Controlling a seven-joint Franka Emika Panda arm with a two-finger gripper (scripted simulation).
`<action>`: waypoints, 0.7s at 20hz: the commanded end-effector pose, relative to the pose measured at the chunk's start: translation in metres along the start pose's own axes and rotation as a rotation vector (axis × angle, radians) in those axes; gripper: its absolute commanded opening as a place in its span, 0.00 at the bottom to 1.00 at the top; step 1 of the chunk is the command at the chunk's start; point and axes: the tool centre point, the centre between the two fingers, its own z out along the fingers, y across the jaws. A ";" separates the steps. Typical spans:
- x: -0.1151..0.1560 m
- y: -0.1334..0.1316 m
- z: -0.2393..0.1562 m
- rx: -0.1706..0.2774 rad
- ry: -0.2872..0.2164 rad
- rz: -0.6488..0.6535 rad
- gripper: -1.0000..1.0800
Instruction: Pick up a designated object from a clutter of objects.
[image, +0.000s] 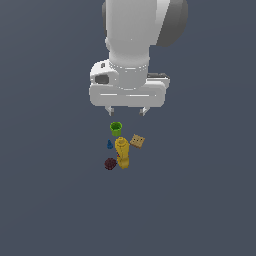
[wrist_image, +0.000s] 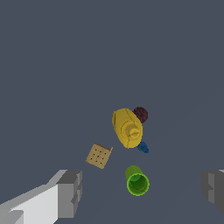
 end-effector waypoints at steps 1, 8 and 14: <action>0.000 0.000 0.000 0.000 0.000 0.000 0.96; -0.002 -0.028 0.000 0.017 0.001 -0.041 0.96; -0.003 -0.037 -0.001 0.021 0.002 -0.055 0.96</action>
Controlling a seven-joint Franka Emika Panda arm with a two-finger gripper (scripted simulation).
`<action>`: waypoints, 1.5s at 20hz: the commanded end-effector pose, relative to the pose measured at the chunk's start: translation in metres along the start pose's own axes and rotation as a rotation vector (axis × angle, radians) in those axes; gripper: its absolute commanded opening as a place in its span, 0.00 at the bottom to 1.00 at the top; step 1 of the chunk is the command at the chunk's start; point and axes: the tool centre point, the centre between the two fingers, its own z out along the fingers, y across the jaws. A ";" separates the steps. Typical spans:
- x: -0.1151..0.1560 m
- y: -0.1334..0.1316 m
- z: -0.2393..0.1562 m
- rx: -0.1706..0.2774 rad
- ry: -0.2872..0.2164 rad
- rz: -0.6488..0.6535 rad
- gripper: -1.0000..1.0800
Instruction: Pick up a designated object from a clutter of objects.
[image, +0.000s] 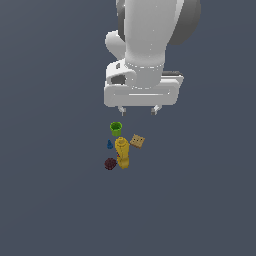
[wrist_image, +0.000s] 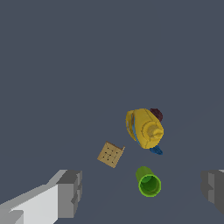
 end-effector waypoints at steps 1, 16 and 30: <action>0.000 0.002 0.001 0.000 0.000 0.006 0.96; 0.028 0.038 0.085 0.025 -0.013 0.289 0.96; 0.035 0.103 0.217 0.014 -0.027 0.714 0.96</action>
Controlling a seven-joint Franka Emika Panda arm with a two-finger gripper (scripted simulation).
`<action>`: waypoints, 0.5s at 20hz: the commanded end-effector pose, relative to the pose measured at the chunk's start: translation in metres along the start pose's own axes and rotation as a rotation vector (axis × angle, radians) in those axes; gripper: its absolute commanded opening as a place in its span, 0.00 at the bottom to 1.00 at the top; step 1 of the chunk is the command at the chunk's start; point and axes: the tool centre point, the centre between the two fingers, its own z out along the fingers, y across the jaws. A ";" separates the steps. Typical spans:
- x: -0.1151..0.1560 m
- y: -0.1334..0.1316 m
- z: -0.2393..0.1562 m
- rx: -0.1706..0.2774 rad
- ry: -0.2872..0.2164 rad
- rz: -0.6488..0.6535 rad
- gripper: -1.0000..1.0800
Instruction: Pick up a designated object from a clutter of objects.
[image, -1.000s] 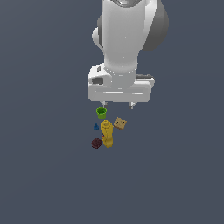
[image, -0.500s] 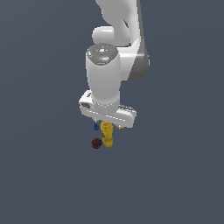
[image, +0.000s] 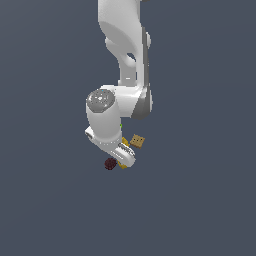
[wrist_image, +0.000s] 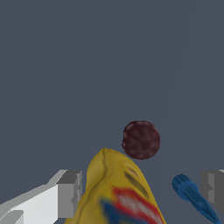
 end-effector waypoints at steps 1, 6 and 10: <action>0.002 0.011 0.021 -0.011 -0.009 0.053 0.96; 0.006 0.020 0.038 -0.016 -0.007 0.107 0.96; 0.006 0.021 0.040 -0.017 -0.008 0.110 0.96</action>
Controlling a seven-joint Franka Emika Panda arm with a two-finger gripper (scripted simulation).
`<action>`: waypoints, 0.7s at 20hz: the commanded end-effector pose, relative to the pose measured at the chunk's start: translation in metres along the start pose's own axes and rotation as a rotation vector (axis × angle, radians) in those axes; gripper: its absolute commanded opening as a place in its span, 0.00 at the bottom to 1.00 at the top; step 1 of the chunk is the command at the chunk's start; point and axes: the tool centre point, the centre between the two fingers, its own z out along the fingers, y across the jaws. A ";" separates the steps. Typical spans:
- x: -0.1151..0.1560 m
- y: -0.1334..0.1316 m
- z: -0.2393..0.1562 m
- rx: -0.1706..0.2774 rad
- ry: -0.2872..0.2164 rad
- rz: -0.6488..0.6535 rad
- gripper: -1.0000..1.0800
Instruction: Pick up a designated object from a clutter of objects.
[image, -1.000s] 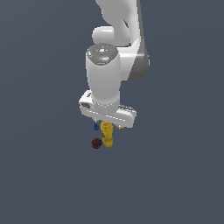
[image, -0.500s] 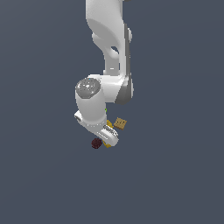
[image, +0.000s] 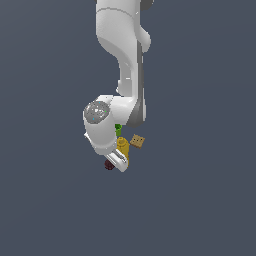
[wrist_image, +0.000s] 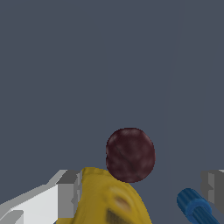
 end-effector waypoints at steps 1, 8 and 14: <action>0.000 0.000 0.000 0.001 0.001 0.000 0.96; 0.000 0.000 0.021 0.001 0.001 0.002 0.96; 0.000 0.001 0.047 0.001 0.002 0.005 0.96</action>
